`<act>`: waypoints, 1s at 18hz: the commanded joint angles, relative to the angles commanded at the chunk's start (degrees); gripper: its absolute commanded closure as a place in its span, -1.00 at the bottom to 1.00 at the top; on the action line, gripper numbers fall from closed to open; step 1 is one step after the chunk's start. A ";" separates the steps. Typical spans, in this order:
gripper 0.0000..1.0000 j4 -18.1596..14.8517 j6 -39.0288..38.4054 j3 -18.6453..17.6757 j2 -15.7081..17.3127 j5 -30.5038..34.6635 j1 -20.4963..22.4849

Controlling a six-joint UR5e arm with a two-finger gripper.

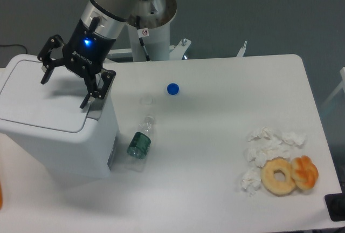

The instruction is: Close the trash can

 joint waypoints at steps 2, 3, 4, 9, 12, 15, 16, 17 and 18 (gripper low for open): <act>-1.00 -0.09 -0.09 0.35 0.18 0.00 0.09; -1.00 -0.09 -0.09 0.44 0.18 0.09 0.09; -1.00 0.00 -0.09 0.61 0.18 0.09 0.17; -1.00 0.09 0.26 3.24 0.53 0.70 7.01; -1.00 0.26 0.26 4.30 0.27 0.79 10.97; -1.00 0.26 0.26 5.01 0.09 1.23 13.88; -1.00 0.26 0.35 5.10 0.00 2.97 14.06; -1.00 0.35 0.87 5.45 -0.17 5.69 13.98; -1.00 0.26 2.53 6.06 -0.26 8.32 13.80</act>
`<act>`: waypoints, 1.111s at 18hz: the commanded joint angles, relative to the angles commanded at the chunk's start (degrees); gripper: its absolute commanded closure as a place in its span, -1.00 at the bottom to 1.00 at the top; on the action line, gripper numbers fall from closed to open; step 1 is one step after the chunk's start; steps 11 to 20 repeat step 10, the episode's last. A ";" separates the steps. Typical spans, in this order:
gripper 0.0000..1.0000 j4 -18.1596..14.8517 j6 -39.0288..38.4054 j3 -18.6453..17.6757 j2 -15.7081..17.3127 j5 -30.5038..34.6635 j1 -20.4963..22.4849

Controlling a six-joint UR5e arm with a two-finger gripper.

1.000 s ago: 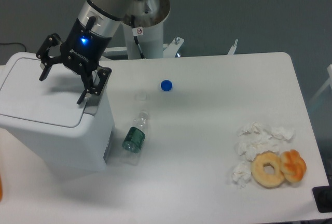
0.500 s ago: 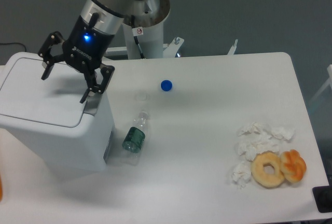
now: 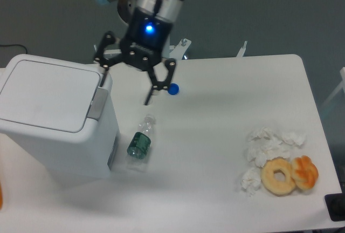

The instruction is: Close the trash can

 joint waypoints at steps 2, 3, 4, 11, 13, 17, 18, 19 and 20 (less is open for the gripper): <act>-1.00 0.00 3.95 0.18 -0.44 3.18 0.00; -1.00 -0.09 5.71 0.18 -0.44 4.32 0.00; -1.00 -0.09 7.38 0.18 -0.53 5.64 0.00; -1.00 -0.09 20.31 0.09 -0.97 14.79 -0.18; -1.00 -0.09 20.31 0.09 -0.97 14.79 -0.18; -1.00 -0.09 20.31 0.09 -0.97 14.79 -0.18; -1.00 -0.09 20.31 0.09 -0.97 14.79 -0.18; -1.00 -0.09 20.31 0.09 -0.97 14.79 -0.18; -1.00 -0.09 20.31 0.09 -0.97 14.79 -0.18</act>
